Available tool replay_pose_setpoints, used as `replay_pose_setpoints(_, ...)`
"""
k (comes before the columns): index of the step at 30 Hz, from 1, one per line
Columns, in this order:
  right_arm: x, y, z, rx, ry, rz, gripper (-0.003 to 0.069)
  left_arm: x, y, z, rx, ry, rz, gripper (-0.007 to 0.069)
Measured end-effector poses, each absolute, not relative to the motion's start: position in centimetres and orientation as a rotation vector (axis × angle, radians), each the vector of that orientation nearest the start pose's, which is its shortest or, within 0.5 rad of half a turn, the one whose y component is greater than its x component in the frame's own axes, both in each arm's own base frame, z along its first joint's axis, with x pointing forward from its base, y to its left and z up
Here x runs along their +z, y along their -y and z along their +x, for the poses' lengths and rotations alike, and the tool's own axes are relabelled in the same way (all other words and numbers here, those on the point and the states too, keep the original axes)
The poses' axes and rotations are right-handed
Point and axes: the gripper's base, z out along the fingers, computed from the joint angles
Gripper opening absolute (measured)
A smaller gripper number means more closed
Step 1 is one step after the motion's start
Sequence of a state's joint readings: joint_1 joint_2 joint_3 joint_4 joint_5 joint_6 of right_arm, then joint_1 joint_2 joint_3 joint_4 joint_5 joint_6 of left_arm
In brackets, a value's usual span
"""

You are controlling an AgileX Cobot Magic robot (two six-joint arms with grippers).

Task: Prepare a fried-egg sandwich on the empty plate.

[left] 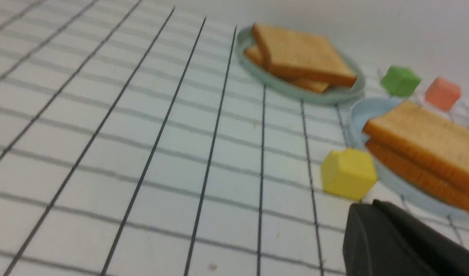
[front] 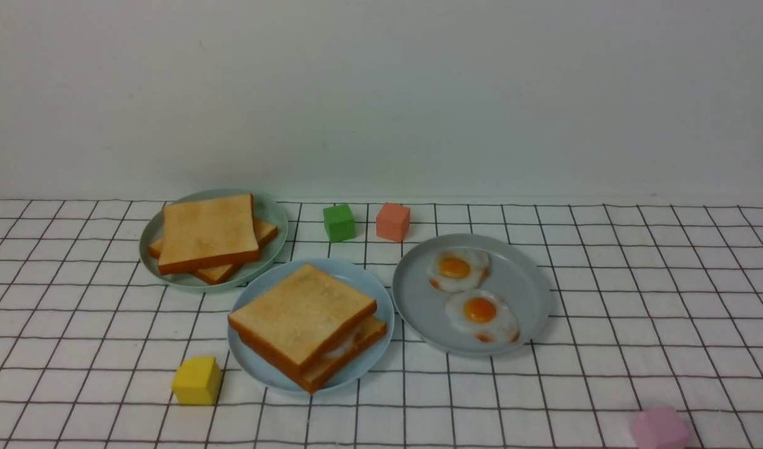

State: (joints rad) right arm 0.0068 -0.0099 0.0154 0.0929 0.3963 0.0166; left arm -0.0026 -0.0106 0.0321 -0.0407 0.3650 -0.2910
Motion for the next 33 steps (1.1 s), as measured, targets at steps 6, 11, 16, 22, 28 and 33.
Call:
replay_pose_setpoints(6, 17.31, -0.36, 5.18, 0.108, -1.883, 0.065, 0.002, 16.9, 0.12, 5.25, -0.237, -1.866, -0.3, -0.0013)
replay_pose_setpoints(11, 17.31, -0.36, 5.18, 0.11, -1.883, 0.067, 0.0025, 16.9, 0.12, 5.25, -0.237, -1.866, -0.3, -0.0013)
replay_pose_setpoints(16, 17.31, -0.36, 5.18, 0.11, -1.883, 0.067, 0.003, 16.9, 0.12, 5.25, -0.237, -1.866, -0.3, -0.0013)
replay_pose_setpoints(22, 17.31, -0.36, 5.18, 0.11, -1.883, 0.067, 0.0039, 16.9, 0.12, 5.25, -0.237, -1.866, -0.3, -0.0013)
replay_pose_setpoints(28, 17.31, -0.36, 5.18, 0.11, -1.883, 0.067, 0.0049, 16.9, 0.11, 5.25, -0.236, -1.866, -0.299, -0.0013)
replay_pose_setpoints(33, 17.31, -0.36, 5.18, 0.11, -1.883, 0.067, 0.0052, 16.9, 0.11, 5.25, -0.236, -1.866, -0.299, -0.0013)
